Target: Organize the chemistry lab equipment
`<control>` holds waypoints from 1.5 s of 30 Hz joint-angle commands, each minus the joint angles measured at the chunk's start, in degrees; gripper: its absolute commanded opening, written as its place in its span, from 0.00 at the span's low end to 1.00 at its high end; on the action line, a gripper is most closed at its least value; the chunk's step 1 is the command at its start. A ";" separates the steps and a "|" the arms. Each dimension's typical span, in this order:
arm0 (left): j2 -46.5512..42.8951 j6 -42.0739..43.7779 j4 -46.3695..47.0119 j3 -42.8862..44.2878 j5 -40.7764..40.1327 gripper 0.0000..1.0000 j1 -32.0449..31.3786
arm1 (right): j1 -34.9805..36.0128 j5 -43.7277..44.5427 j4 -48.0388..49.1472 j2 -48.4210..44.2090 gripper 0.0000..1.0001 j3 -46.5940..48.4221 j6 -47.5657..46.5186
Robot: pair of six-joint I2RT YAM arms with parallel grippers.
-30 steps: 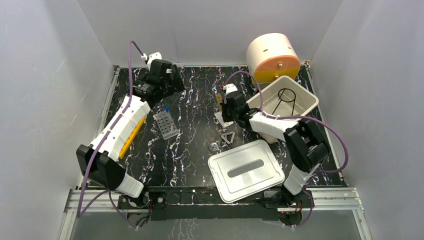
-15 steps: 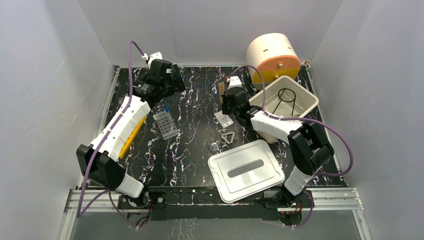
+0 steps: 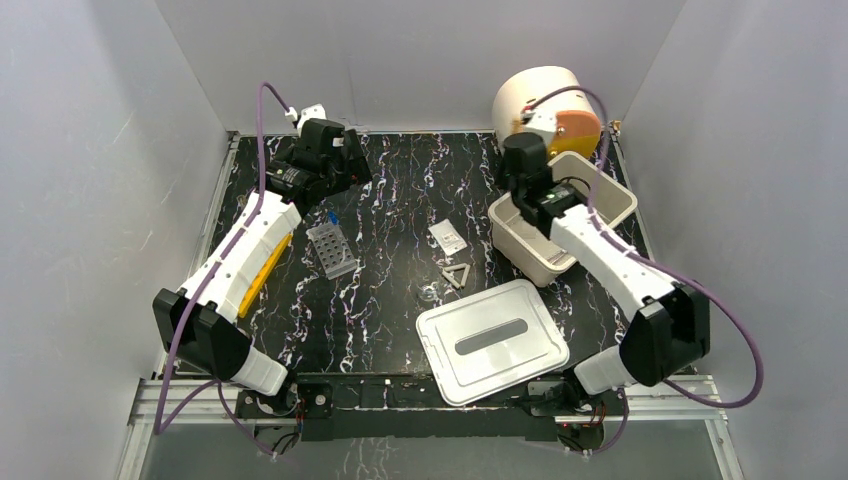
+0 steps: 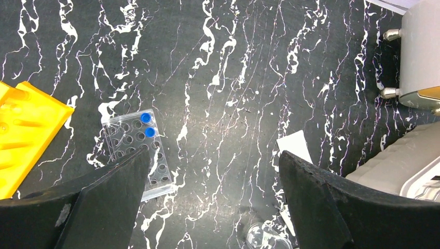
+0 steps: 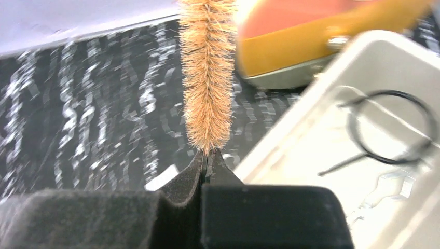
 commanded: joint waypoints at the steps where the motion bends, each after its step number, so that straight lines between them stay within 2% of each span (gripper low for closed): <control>1: -2.50 -0.09 0.73 -0.77 0.60 0.95 0.32 | -9.35 6.93 -14.51 -4.49 0.00 3.63 7.27; 7: -2.08 -0.44 1.12 -1.16 1.72 0.95 0.32 | -18.73 6.95 -24.12 -8.52 0.00 0.93 15.21; 11: -1.89 -0.53 1.14 -0.98 2.10 0.95 0.30 | -21.11 7.32 -31.73 -9.44 0.00 -0.88 24.80; 17: -1.80 -0.53 1.19 -0.92 2.10 0.95 0.32 | -22.00 4.82 -35.90 -9.24 0.00 -4.21 32.88; 28: -2.24 -0.70 1.36 -1.78 1.90 0.95 0.32 | -25.02 -0.91 -34.38 -1.83 0.00 -4.84 33.64; 35: -2.06 -0.28 1.43 -1.61 1.29 0.95 0.32 | -26.21 -3.95 -33.80 1.98 0.03 -5.21 36.73; 41: -1.74 -0.27 1.58 -1.80 1.18 0.95 0.27 | -26.75 -4.64 -32.13 3.43 0.12 -5.61 37.62; 45: -1.41 -0.27 1.69 -1.59 1.34 0.95 0.32 | -26.73 -4.39 -32.22 3.40 0.27 -4.53 37.27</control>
